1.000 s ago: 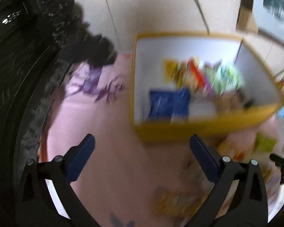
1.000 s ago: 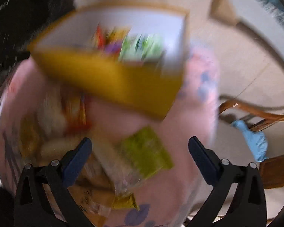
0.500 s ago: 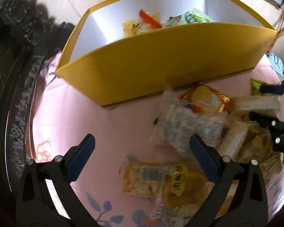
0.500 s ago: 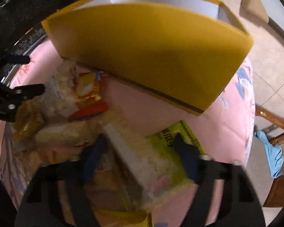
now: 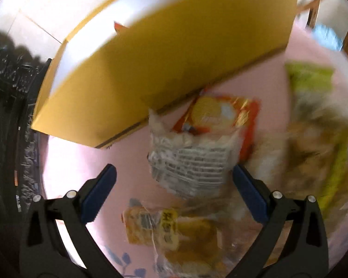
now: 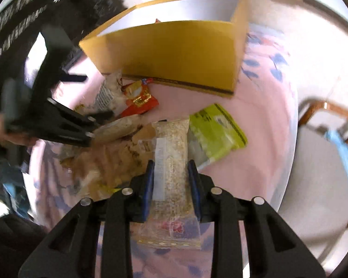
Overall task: Organize snacks
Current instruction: 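Grasp clear bag with left tool while right tool grasps oat bar pack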
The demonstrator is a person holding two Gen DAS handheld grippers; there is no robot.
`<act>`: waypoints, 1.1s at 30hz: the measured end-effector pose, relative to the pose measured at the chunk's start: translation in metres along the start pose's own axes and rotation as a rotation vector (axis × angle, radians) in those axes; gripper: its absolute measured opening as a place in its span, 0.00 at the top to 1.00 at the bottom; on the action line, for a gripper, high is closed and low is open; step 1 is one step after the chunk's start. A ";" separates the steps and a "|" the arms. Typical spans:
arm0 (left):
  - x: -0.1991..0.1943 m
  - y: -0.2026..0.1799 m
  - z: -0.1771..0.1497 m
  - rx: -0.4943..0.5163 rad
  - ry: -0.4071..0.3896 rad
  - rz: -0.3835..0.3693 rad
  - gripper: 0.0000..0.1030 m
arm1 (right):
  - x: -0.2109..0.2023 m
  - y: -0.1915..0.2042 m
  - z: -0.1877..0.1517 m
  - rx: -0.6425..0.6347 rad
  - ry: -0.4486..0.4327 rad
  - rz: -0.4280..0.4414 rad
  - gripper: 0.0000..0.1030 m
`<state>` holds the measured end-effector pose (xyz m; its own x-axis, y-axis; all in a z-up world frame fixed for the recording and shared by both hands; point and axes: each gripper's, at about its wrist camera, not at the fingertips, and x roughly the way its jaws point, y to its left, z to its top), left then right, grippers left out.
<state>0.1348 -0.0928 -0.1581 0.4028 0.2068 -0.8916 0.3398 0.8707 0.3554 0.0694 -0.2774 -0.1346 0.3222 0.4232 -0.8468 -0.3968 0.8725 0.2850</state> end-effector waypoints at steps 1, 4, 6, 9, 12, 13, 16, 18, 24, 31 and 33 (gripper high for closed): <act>0.003 0.001 -0.001 -0.009 -0.017 -0.021 0.02 | -0.001 -0.004 0.004 0.016 -0.005 -0.006 0.72; 0.021 0.022 -0.007 -0.173 0.046 -0.069 0.23 | -0.022 -0.009 -0.005 0.058 -0.040 -0.064 0.72; 0.020 0.035 -0.011 -0.249 0.045 -0.121 0.34 | -0.035 -0.010 -0.007 0.090 -0.065 -0.059 0.72; 0.004 0.035 -0.018 -0.209 0.047 -0.150 0.37 | -0.054 -0.004 -0.009 0.083 -0.101 -0.071 0.72; -0.022 0.039 -0.028 -0.206 0.006 -0.191 0.37 | -0.071 0.003 -0.004 0.089 -0.139 -0.047 0.72; -0.028 0.042 -0.031 -0.218 0.001 -0.193 0.37 | -0.074 0.006 -0.003 0.076 -0.150 -0.051 0.72; -0.042 0.053 -0.042 -0.277 -0.010 -0.241 0.37 | -0.059 0.016 -0.001 -0.017 -0.086 -0.092 0.55; -0.052 0.057 -0.052 -0.294 -0.020 -0.273 0.37 | -0.044 0.016 -0.007 -0.056 -0.055 -0.151 0.19; -0.087 0.056 -0.083 -0.317 -0.051 -0.256 0.37 | 0.002 -0.008 -0.022 -0.115 0.059 -0.177 0.19; -0.082 0.064 -0.117 -0.449 -0.003 -0.270 0.37 | 0.026 -0.006 -0.047 -0.062 0.075 -0.223 0.70; -0.083 0.069 -0.126 -0.481 0.016 -0.293 0.37 | 0.016 -0.002 -0.050 0.005 0.069 -0.204 0.70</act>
<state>0.0172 0.0061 -0.0949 0.3355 -0.0710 -0.9394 0.0083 0.9973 -0.0724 0.0321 -0.2845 -0.1709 0.3360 0.2197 -0.9159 -0.3250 0.9397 0.1062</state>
